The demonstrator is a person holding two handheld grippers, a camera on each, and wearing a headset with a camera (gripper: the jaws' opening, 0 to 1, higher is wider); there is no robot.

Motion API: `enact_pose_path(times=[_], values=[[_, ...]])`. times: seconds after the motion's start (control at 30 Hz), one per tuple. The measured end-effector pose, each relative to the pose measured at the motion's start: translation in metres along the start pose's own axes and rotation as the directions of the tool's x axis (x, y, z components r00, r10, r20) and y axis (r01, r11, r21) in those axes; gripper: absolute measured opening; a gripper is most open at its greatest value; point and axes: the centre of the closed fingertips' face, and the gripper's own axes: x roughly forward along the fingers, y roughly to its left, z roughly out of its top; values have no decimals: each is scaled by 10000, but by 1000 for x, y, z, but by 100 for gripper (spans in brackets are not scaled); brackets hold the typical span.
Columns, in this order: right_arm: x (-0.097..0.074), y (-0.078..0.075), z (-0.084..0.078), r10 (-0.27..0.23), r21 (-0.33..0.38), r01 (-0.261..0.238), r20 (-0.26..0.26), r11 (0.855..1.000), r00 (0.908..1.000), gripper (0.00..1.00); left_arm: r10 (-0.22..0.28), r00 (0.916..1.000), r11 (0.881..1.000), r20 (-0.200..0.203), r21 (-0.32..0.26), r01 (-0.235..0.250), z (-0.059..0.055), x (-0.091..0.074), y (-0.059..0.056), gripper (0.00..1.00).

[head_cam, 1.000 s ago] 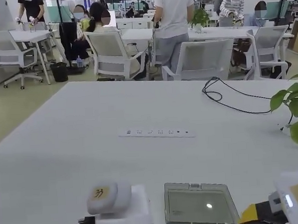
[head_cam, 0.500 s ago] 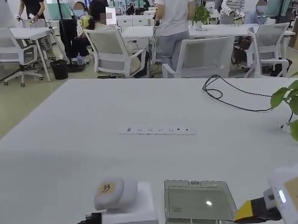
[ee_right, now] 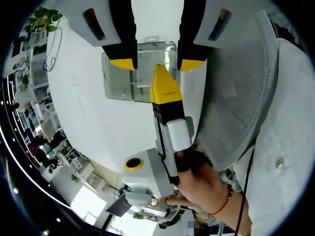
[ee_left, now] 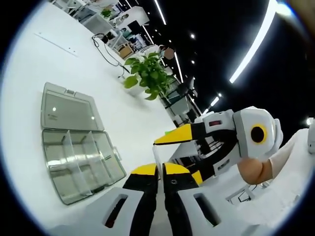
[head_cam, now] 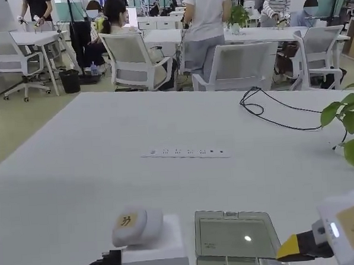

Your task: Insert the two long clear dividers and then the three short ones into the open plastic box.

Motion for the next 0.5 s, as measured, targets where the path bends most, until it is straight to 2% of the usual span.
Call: enact_pose_path(times=[0.23, 0.37, 0.5], values=[[0, -2, 0, -89, -56, 89, 40, 9999, 10000, 35, 32, 9999, 9999, 135, -168, -30, 2, 0, 1, 0], [-3, -7, 4, -181, 184, 175, 323, 9997, 9993, 36, 76, 10000, 9998, 47, 181, -77, 1, 0, -2, 0], [-12, -14, 9, -18, 958, -80, 1011, 9954, 9949, 37, 32, 10000, 9935, -60, 1142, -25, 3, -4, -2, 0]])
